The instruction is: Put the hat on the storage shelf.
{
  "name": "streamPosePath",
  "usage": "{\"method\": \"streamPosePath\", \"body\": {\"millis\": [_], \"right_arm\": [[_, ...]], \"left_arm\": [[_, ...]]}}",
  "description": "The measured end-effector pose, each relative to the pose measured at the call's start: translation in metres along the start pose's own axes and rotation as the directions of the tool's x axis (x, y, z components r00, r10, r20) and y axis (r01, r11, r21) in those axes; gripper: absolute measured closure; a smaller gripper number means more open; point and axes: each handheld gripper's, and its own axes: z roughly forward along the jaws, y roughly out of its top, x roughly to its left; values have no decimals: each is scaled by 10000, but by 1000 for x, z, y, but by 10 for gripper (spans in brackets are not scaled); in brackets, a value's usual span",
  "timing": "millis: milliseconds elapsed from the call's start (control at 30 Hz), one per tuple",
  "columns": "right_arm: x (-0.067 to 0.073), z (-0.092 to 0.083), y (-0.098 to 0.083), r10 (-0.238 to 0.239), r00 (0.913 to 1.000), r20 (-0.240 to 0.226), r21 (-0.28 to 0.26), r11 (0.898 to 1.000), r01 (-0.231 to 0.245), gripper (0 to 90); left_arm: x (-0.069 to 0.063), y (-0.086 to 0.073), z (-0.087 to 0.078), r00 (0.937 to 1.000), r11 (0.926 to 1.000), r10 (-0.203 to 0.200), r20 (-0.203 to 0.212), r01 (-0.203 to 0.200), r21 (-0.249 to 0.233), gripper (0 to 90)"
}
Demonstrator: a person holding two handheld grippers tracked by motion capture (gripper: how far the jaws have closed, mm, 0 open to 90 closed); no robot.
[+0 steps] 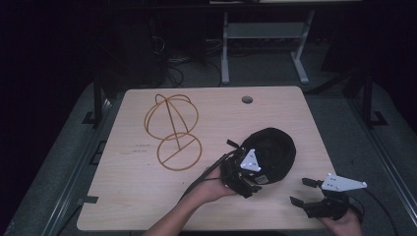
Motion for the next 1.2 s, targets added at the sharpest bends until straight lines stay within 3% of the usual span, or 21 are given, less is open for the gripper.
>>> {"method": "streamPosePath", "body": {"millis": [100, 200, 333, 567, 933, 1200], "right_arm": [[1, 0, 0, -36, 10000, -35, 45, 10000, 36, 148], [0, 0, 0, -38, 10000, -50, -26, 10000, 38, 148], [0, 1, 0, -79, 10000, -41, 50, 10000, 79, 148], [-1, 1, -1, -58, 10000, -50, 70, 10000, 58, 148], [-1, 1, -1, -53, 10000, -72, 162, 9999, 54, 156], [0, 1, -1, -50, 10000, -54, 122, 9999, 51, 178]], "left_arm": [[2, 2, 4, 10000, 10000, 13, 90, -13, 65, 316], [2, 6, 12, 9991, 9978, 412, 112, -417, 517, 350], [2, 8, 17, 9986, 9968, 525, 104, -530, 591, 396], [2, 8, 27, 9950, 9909, 843, 531, -893, 1007, 510], [5, 10, 27, 9903, 9900, 1076, 874, -1148, 815, 730], [5, 18, 17, 9900, 9925, 1099, 889, -1141, 433, 807]]}}
